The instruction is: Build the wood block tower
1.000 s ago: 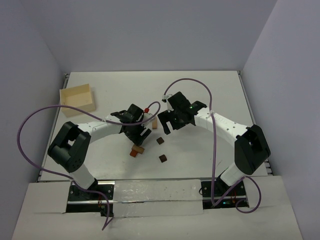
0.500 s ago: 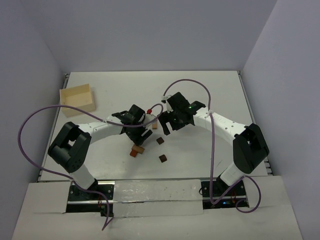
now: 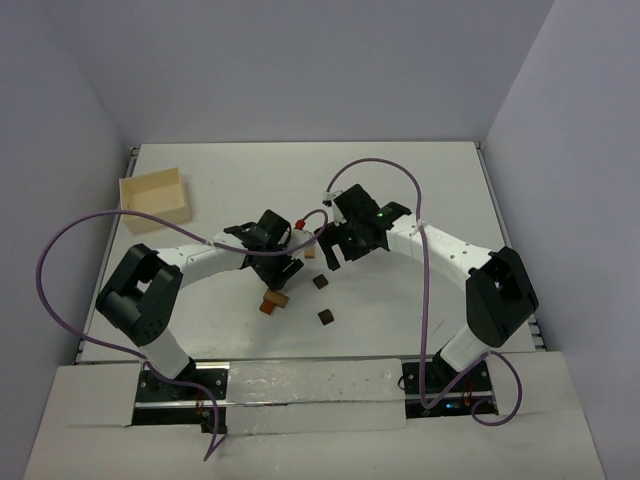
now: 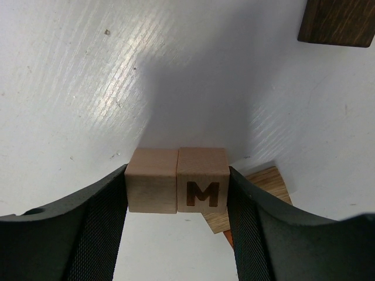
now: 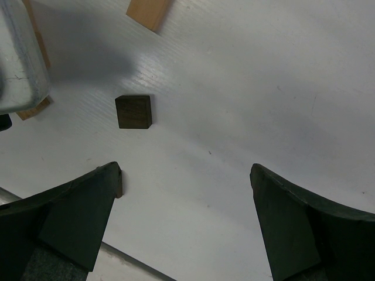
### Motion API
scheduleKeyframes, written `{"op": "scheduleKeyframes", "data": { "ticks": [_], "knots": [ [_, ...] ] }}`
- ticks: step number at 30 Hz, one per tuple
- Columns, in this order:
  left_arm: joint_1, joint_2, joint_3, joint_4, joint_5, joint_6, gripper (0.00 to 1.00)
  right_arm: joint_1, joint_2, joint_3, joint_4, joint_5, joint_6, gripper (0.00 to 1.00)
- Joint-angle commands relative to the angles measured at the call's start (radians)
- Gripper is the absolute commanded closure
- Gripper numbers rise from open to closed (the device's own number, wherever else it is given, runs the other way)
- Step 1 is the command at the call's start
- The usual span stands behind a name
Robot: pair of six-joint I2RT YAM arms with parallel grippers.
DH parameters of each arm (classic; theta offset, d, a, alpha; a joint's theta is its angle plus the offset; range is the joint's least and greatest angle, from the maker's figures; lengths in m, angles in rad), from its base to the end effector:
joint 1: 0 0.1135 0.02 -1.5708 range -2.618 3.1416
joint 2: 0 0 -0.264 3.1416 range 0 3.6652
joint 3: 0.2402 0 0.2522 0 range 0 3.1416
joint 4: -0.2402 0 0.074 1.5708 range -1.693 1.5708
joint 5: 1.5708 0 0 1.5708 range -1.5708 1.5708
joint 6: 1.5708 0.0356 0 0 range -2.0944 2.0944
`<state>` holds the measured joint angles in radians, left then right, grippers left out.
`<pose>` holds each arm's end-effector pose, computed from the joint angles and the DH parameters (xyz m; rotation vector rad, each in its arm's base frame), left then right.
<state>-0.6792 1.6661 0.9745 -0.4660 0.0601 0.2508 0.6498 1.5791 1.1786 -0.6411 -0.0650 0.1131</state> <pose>0.2446 -0.2002 0.1660 1.2457 2.4443 -0.2028 0.2585 0.1994 0.2427 -0.7259 2.5516 0.3476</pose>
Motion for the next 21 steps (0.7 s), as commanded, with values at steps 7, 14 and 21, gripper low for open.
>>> {"op": "scheduleKeyframes", "data": {
  "ticks": [7,14,21],
  "knots": [
    [-0.005,-0.023,0.006,0.014,-0.016,0.001,0.23,-0.005,-0.001,0.041,0.000,0.008,-0.003,0.00],
    [-0.005,-0.016,0.022,-0.013,-0.016,-0.020,0.17,-0.006,-0.003,0.042,0.000,0.008,-0.003,0.00],
    [-0.005,-0.012,0.043,-0.046,-0.006,-0.069,0.19,-0.007,-0.010,0.041,0.001,0.010,-0.003,0.00]
  ]
}}
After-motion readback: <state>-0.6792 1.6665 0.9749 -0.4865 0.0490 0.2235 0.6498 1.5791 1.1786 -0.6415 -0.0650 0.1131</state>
